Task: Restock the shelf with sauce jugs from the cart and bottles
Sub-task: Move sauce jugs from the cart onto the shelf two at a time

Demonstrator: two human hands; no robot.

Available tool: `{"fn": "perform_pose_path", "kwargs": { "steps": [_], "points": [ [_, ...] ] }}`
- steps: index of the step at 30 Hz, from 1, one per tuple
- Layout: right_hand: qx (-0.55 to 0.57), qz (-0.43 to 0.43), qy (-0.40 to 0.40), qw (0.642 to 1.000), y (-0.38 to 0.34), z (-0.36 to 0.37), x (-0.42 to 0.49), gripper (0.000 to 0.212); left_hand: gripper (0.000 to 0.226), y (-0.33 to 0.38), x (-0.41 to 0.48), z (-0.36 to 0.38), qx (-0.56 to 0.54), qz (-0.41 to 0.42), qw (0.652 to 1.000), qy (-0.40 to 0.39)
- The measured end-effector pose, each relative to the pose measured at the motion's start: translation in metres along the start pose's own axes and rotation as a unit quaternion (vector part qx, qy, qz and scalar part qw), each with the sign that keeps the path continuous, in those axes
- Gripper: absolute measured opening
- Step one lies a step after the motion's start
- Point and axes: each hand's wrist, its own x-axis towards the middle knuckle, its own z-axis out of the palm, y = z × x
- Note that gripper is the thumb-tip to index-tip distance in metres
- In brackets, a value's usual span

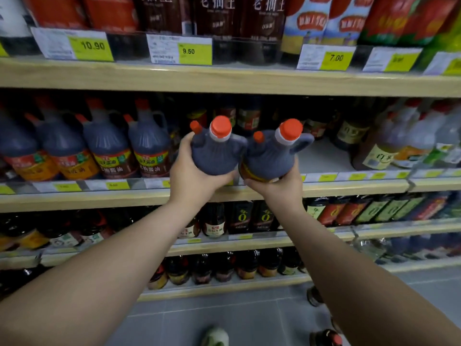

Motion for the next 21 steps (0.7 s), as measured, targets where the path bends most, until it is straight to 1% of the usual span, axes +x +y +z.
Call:
{"fn": "perform_pose_path", "kwargs": {
  "steps": [3, 4, 8, 15, 18, 21],
  "points": [
    [-0.017, -0.059, 0.015, 0.998, 0.018, 0.013, 0.030, 0.075, 0.089, -0.012, 0.021, 0.015, -0.019, 0.000, 1.000, 0.015],
    [-0.023, -0.063, 0.015, 0.998, 0.023, 0.015, 0.038, 0.074, 0.089, -0.015, 0.025, 0.019, -0.024, 0.001, 1.000, 0.016],
    [-0.041, -0.047, 0.017, 0.998, 0.048, 0.030, 0.064, 0.078, 0.091, -0.033, 0.046, 0.032, -0.025, 0.006, 0.999, 0.039],
    [-0.153, 0.017, 0.009, 0.988, 0.075, 0.039, 0.084, 0.098, 0.097, -0.049, 0.062, 0.043, 0.016, -0.019, 0.999, 0.046],
    [-0.177, 0.049, 0.012, 0.983, 0.072, 0.039, 0.091, 0.102, 0.098, -0.051, 0.065, 0.047, 0.037, -0.027, 0.998, 0.046],
    [-0.186, 0.075, 0.006, 0.980, 0.068, 0.039, 0.094, 0.101, 0.098, -0.051, 0.066, 0.054, 0.047, -0.042, 0.997, 0.044]
  ]
}}
